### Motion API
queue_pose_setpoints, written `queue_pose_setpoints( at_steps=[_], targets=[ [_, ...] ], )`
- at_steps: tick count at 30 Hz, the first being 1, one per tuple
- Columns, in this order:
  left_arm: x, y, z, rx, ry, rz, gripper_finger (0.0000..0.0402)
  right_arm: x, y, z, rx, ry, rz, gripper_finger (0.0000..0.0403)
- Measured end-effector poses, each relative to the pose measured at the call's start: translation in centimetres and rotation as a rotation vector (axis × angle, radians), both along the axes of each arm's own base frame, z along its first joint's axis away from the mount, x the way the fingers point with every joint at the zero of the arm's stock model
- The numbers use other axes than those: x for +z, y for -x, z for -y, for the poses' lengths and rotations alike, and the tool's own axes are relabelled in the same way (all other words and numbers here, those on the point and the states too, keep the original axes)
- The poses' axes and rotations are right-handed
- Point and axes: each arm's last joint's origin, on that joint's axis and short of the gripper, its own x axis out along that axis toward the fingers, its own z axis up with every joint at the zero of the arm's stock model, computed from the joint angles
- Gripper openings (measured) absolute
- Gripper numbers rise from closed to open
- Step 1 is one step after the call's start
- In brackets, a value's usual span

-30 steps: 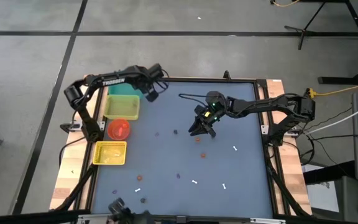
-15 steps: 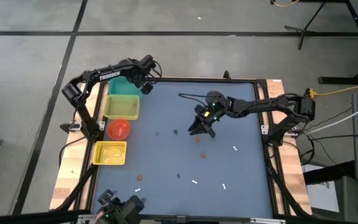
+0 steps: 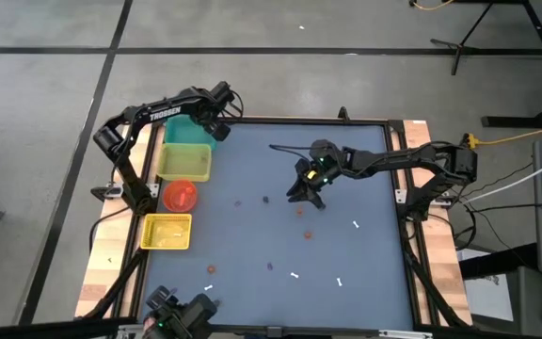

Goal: Sort Halloween decoration
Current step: Put the top right orange pumpkin toy into the orange bin

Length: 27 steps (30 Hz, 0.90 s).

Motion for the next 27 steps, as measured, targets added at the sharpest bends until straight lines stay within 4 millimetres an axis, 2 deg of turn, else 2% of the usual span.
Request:
queue_pose_setpoints(
  at_steps=[9,18,22,27],
  targets=[
    [0.0,0.0,0.0,0.041,-0.008,0.021,0.0183,-0.1,-0.1,0.3,-0.075,0.109,-0.002,0.0138],
    [0.1,-0.4,0.5,0.007,0.000,0.009,0.0184,-0.8,0.4,1.2,-0.186,0.231,-0.090,0.0138],
    [1.0,-0.3,1.1,-0.003,-0.016,0.024,0.0184,-1.0,1.0,2.4,-0.225,0.224,-0.122,0.0138],
    [3.3,0.1,2.2,-0.023,-0.060,0.076,0.0184,-1.0,1.6,4.2,-0.283,0.219,-0.133,0.0138]
  ],
)
